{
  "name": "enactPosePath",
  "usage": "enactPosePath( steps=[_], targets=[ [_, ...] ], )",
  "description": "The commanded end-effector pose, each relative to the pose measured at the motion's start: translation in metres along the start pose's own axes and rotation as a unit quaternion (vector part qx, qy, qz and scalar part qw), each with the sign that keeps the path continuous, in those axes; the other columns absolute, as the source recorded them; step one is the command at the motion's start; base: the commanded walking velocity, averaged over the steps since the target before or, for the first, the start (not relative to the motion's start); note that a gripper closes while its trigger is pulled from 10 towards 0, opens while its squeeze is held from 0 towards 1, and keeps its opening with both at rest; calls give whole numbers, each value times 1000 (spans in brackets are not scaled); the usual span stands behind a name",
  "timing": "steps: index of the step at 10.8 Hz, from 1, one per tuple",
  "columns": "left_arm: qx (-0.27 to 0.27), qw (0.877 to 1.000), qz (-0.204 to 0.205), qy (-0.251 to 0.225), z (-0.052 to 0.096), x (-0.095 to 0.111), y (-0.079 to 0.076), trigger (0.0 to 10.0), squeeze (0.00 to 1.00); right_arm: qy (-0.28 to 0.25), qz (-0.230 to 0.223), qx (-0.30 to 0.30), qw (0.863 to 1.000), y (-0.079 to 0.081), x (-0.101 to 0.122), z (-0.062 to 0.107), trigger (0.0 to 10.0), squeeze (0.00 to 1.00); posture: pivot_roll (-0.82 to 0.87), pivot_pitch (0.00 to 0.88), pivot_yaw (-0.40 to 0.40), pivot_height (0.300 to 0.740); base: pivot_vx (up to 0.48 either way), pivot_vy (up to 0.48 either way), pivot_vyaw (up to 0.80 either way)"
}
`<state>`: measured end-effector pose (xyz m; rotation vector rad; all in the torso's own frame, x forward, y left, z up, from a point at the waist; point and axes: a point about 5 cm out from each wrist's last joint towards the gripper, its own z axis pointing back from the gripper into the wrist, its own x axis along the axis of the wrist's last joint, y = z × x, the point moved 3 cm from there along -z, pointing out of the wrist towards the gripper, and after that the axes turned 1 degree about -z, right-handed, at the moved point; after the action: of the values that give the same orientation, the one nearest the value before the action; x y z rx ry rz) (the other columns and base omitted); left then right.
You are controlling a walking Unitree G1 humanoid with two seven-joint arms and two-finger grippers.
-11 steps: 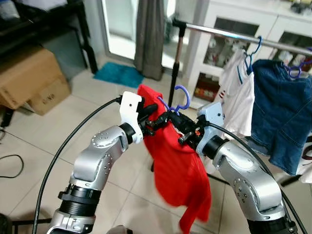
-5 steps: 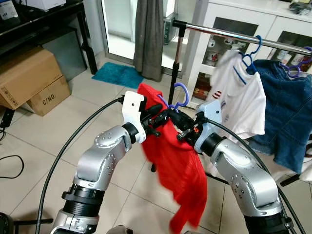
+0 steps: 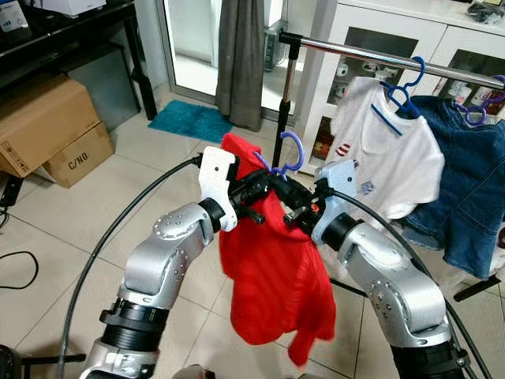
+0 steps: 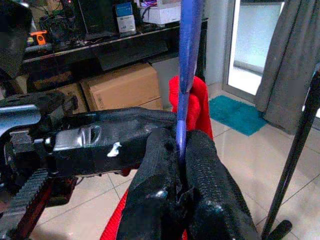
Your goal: Hang hanger
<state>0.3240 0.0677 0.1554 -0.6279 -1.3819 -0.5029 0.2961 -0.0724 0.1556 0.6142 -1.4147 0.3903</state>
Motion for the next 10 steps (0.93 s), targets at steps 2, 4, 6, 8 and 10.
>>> enactPosePath(
  steps=[2,4,6,8,10],
  targets=[
    [110,987,-102,59,22,-10,47,0,0,-41,9,-5,999,-5,17,5,0,0,-66,0,-26,740,0,0,0],
    [178,976,-115,49,30,-3,66,0,0,-40,10,-12,999,-9,17,6,0,0,-61,0,-29,740,0,0,0],
    [221,973,-28,-54,35,22,75,0,0,-43,4,-22,999,-15,18,6,0,0,-52,0,-34,740,0,0,0],
    [192,973,92,-93,35,21,64,0,0,-44,3,-30,999,-21,20,6,0,0,-49,0,-35,740,0,0,0],
    [199,978,53,-36,35,4,62,392,0,-47,4,-34,998,-26,23,6,0,0,-48,0,-37,740,0,0,0]
  ],
)
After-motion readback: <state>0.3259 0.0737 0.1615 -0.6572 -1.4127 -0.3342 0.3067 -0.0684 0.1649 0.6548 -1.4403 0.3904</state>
